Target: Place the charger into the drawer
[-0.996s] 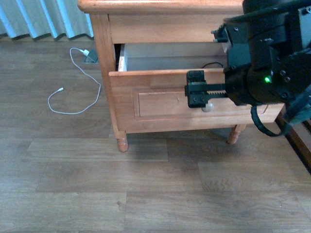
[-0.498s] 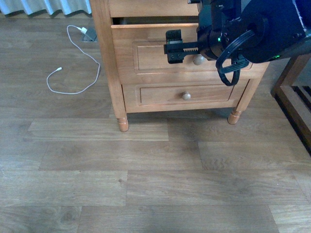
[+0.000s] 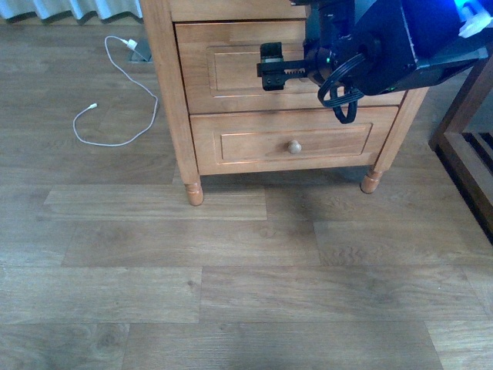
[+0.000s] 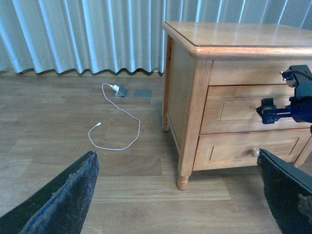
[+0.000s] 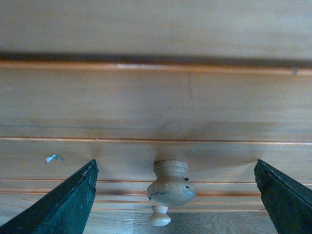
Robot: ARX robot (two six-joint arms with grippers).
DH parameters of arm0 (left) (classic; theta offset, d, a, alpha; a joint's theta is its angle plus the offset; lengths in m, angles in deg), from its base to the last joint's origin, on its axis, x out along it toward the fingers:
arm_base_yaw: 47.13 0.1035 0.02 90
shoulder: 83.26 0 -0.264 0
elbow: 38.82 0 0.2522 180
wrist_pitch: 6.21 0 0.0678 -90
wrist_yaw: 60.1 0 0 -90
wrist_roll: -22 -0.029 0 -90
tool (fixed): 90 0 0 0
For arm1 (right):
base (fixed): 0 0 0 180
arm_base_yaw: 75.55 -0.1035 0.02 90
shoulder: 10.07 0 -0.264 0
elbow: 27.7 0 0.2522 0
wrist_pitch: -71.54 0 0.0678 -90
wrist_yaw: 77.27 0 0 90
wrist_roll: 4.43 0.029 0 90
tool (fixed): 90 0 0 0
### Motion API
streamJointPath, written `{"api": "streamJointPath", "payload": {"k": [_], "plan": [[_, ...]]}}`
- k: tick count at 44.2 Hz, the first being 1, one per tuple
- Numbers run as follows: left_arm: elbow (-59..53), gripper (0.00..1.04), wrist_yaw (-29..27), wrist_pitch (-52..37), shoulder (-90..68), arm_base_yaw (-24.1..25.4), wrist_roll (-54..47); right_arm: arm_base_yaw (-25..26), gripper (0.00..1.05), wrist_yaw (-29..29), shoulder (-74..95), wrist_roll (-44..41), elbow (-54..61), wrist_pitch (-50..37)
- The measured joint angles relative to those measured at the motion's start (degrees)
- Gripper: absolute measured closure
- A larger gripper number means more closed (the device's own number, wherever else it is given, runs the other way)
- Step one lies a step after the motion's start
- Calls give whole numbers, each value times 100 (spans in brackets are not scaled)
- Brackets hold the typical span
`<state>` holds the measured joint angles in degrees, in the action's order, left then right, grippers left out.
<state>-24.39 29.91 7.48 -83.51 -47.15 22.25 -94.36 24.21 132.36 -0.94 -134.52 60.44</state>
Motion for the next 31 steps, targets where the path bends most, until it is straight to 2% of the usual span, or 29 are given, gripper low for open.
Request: {"api": "streamJointPath", "payload": {"k": [14, 20, 31], "plan": [[0, 6, 0, 0, 0, 0, 0, 20, 8, -125, 87, 26, -87, -72], [0, 6, 0, 0, 0, 0, 0, 61, 8, -378, -509, 98, 702, -461], [0, 6, 0, 0, 0, 0, 0, 214, 8, -872, -2647, 330, 2876, -866]]}}
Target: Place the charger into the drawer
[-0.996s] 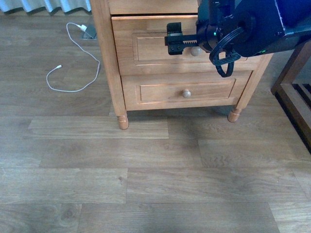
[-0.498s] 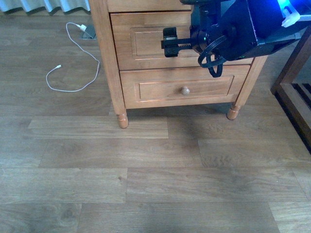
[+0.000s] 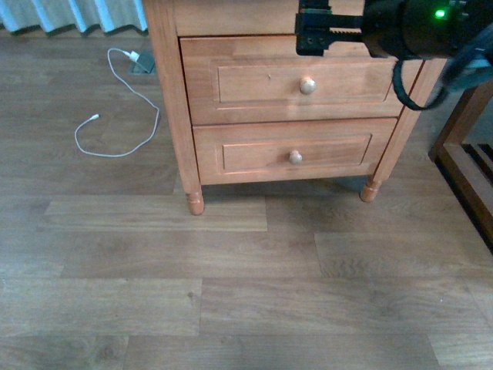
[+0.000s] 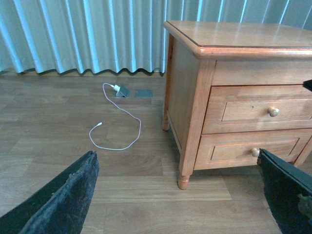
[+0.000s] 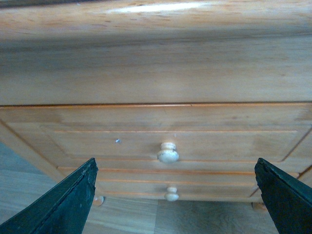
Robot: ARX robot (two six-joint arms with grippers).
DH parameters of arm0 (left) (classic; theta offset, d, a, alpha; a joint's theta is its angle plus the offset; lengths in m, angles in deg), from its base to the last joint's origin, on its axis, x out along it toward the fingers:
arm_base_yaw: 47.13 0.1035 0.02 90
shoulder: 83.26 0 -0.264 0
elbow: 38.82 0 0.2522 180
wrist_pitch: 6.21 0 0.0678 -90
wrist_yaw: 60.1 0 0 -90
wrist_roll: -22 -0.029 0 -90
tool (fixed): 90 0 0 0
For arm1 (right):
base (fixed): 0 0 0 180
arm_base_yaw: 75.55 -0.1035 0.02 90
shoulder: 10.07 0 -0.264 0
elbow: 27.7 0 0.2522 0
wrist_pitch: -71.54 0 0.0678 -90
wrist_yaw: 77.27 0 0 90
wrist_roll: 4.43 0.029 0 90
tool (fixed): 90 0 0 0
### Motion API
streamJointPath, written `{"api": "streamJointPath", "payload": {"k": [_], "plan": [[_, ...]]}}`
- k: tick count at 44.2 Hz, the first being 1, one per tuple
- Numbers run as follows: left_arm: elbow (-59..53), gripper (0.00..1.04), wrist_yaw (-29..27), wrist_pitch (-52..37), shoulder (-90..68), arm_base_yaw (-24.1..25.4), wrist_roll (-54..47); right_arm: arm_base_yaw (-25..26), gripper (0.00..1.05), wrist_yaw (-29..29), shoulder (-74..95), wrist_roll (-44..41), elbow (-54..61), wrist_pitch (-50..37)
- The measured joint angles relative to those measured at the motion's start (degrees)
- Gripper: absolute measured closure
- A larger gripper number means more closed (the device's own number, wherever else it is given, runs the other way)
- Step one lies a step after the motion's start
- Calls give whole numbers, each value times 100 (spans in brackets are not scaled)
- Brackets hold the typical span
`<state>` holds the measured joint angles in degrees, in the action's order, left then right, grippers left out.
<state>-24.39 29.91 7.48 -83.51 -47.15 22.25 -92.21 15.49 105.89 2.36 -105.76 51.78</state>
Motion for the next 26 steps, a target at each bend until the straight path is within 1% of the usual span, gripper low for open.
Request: {"api": "streamJointPath", "payload": {"k": [3, 8, 17, 20, 26], "plan": [[0, 6, 0, 0, 0, 0, 0, 72, 8, -125, -669, 15, 704, 13], [0, 6, 0, 0, 0, 0, 0, 251, 8, -378, -1980, 116, 1764, 330], [2, 6, 0, 0, 0, 0, 0, 697, 8, -745, -4275, 361, 3161, 1093], [0, 6, 0, 0, 0, 0, 0, 857, 8, -872, -5027, 431, 3602, 1440], [0, 6, 0, 0, 0, 0, 0, 1340, 8, -1152, -6959, 498, 4527, 2553]]}}
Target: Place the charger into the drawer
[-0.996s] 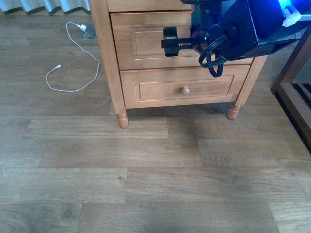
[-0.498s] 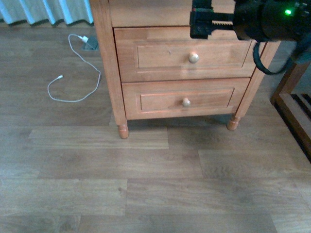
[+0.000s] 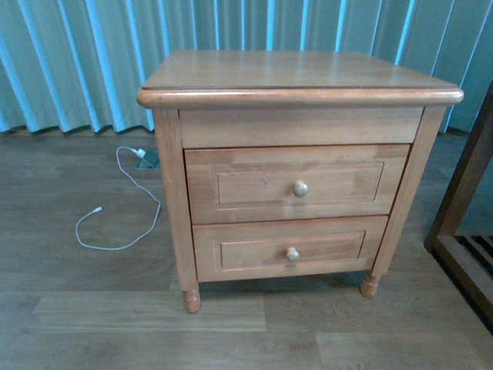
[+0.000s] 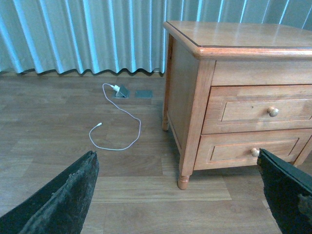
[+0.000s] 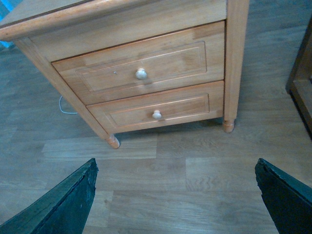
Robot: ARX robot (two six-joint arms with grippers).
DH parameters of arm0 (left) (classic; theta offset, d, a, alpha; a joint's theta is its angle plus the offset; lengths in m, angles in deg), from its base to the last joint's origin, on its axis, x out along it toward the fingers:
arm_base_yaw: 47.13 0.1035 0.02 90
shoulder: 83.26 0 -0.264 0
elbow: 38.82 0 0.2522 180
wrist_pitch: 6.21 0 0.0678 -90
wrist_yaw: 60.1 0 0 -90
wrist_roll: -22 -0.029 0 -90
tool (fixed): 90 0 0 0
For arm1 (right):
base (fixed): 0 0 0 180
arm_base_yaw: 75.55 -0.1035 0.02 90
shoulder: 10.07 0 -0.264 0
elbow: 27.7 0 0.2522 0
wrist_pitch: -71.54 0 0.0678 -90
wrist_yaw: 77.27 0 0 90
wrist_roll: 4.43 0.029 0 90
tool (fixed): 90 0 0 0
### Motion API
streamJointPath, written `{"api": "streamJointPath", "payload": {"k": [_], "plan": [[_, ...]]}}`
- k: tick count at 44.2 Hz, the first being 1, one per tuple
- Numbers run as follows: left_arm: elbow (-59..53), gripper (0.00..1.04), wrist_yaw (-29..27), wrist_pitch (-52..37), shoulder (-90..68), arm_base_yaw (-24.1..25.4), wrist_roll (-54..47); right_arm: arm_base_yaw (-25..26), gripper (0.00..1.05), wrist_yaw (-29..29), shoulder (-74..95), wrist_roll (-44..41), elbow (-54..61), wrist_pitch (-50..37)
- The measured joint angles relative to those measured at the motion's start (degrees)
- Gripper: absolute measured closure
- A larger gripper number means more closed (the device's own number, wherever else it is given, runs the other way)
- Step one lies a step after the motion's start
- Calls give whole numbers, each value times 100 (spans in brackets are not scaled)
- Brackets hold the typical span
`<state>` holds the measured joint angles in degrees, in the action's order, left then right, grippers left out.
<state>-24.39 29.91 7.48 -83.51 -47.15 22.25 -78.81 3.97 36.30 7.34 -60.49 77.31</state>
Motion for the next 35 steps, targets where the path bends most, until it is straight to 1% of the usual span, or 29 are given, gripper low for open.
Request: {"api": "streamJointPath", "payload": {"k": [3, 6, 14, 15, 16, 18, 21, 26, 28, 35], "plan": [[2, 6, 0, 0, 0, 0, 0, 203, 8, -68, -754, 0, 234, 428], [0, 6, 0, 0, 0, 0, 0, 348, 8, -83, -1379, 11, 411, 682], [2, 6, 0, 0, 0, 0, 0, 393, 8, -101, -1604, 11, 433, 699], [0, 6, 0, 0, 0, 0, 0, 389, 9, -24, -1609, -28, 463, 632], [0, 6, 0, 0, 0, 0, 0, 363, 13, 278, -1659, -162, 625, 195], [0, 6, 0, 0, 0, 0, 0, 345, 21, 647, -1759, -446, 885, -450], [0, 6, 0, 0, 0, 0, 0, 345, 31, 859, -1908, -756, 1115, -997], [2, 6, 0, 0, 0, 0, 0, 345, 49, 885, -2135, -997, 1272, -1075], [2, 6, 0, 0, 0, 0, 0, 339, 60, 874, -2247, -1060, 1353, -1034], [0, 6, 0, 0, 0, 0, 0, 339, 84, 876, -2516, -1119, 1493, -887]]}}
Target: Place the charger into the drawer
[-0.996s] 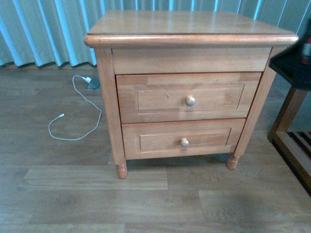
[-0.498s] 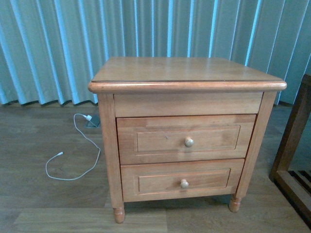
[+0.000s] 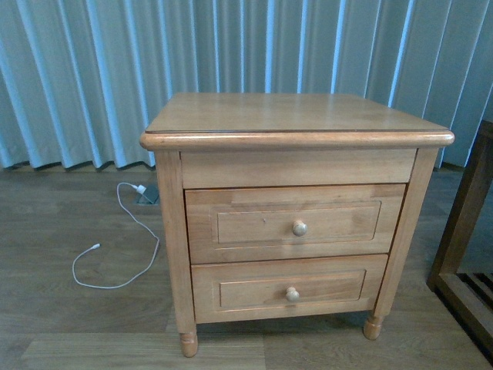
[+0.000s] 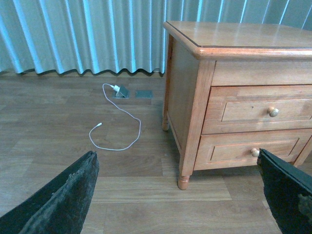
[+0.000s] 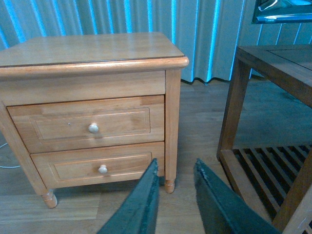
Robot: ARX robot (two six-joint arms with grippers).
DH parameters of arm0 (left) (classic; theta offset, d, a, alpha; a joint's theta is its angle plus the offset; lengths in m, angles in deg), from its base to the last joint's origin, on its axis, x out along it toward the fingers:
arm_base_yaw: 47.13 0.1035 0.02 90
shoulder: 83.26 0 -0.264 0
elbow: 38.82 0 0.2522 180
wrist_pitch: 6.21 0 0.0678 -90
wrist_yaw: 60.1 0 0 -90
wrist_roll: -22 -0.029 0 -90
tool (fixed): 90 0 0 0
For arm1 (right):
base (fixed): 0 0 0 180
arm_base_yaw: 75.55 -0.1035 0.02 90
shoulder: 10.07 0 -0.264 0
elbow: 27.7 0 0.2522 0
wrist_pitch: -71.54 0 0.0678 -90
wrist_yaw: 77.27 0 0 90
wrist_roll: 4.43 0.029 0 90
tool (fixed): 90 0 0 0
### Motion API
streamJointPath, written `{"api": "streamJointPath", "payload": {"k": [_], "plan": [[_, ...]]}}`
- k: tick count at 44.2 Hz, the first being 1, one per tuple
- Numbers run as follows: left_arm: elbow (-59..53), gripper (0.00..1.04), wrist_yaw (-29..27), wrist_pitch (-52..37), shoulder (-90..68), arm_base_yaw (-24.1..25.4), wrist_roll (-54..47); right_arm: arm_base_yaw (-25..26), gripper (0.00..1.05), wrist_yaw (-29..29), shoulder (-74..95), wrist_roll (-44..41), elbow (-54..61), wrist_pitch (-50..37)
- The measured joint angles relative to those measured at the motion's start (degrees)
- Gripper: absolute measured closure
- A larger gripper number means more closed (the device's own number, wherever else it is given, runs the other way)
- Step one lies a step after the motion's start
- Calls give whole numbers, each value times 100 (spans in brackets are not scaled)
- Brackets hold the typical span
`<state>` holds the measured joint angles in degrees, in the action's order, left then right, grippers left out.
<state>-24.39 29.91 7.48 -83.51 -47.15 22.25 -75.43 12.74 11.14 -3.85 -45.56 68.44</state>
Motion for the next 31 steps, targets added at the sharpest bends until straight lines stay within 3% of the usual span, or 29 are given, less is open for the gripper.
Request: {"api": "streamJointPath", "payload": {"k": [5, 28, 31], "plan": [[2, 6, 0, 0, 0, 0, 0, 0, 103, -2, -219, -26, 70, 118], [0, 6, 0, 2, 0, 0, 0, 0, 103, -4, -1121, -42, 382, 664], [0, 6, 0, 2, 0, 0, 0, 0, 103, -9, -1604, -44, 378, 1329]]}}
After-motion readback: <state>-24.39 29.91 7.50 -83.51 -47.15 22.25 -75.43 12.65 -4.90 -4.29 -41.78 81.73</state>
